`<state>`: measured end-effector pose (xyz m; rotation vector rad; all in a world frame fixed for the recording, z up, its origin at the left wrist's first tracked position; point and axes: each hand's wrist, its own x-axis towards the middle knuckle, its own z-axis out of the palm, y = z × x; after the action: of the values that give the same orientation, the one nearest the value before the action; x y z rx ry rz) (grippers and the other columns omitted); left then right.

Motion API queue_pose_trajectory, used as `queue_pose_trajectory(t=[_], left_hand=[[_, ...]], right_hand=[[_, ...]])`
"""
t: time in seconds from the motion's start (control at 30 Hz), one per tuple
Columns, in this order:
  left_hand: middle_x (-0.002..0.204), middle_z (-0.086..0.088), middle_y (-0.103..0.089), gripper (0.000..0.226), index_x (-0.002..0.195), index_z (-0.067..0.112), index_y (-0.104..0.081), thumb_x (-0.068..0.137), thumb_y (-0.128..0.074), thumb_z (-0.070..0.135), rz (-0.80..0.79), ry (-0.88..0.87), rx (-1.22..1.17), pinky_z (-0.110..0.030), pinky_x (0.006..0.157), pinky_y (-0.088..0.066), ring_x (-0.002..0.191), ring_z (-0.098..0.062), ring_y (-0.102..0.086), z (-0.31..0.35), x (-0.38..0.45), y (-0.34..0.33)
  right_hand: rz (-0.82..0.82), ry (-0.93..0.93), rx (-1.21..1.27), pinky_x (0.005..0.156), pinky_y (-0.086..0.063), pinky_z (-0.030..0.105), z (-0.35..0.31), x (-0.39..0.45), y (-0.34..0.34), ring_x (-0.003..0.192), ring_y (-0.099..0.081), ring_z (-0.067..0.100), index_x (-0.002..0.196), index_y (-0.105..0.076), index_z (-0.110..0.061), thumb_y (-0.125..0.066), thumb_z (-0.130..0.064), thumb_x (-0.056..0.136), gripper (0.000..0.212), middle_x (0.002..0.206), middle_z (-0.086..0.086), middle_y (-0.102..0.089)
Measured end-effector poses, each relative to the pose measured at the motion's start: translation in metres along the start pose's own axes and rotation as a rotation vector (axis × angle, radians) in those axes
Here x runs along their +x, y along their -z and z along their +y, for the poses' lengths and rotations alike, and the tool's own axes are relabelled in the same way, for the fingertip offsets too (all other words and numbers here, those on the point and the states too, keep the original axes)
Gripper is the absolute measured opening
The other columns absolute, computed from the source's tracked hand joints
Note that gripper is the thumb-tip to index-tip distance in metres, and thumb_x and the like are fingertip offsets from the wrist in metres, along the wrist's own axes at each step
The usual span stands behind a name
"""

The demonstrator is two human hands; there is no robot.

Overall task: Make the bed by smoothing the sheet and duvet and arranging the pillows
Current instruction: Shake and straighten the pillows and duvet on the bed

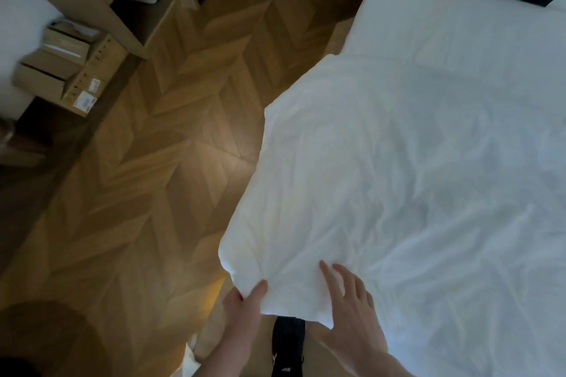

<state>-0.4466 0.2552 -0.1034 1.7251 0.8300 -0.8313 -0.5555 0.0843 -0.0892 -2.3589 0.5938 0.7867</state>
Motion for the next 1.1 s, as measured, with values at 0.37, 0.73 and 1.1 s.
queue_pose_trajectory(t=[0.37, 0.73, 1.1], left_hand=[[0.118, -0.006, -0.069, 0.049, 0.124, 0.018, -0.064, 0.086, -0.078, 0.044, -0.208, 0.269, -0.259, -0.043, 0.098, -0.056, 0.109, -0.025, -0.068, 0.02, 0.045, 0.014], [0.12, -0.005, -0.074, 0.05, 0.125, 0.027, -0.066, 0.083, -0.077, 0.051, -0.151, 0.286, -0.475, -0.052, 0.096, -0.055, 0.113, -0.032, -0.067, 0.058, 0.106, 0.023], [0.093, 0.009, -0.067, 0.03, 0.099, 0.025, -0.067, 0.084, -0.068, -0.001, 0.204, -0.45, -0.205, -0.021, 0.066, -0.051, 0.087, -0.013, -0.064, 0.182, 0.031, 0.061]], right_hand=[[0.094, 0.077, 0.01, 0.079, -0.046, 0.031, -0.046, 0.047, 0.016, 0.111, -0.054, 0.021, 0.131, -0.056, -0.025, -0.052, -0.007, 0.079, 0.055, 0.116, -0.011, -0.058], [0.307, 0.134, 0.341, 0.061, -0.049, 0.031, -0.031, -0.02, 0.061, 0.082, -0.055, 0.009, 0.099, -0.063, -0.03, -0.052, -0.013, 0.056, 0.048, 0.091, -0.02, -0.056], [-0.363, 0.012, 0.274, 0.115, -0.026, 0.019, -0.031, -0.025, 0.037, 0.141, -0.037, 0.0, 0.148, -0.049, -0.04, -0.054, -0.03, 0.098, 0.052, 0.15, -0.026, -0.042]])
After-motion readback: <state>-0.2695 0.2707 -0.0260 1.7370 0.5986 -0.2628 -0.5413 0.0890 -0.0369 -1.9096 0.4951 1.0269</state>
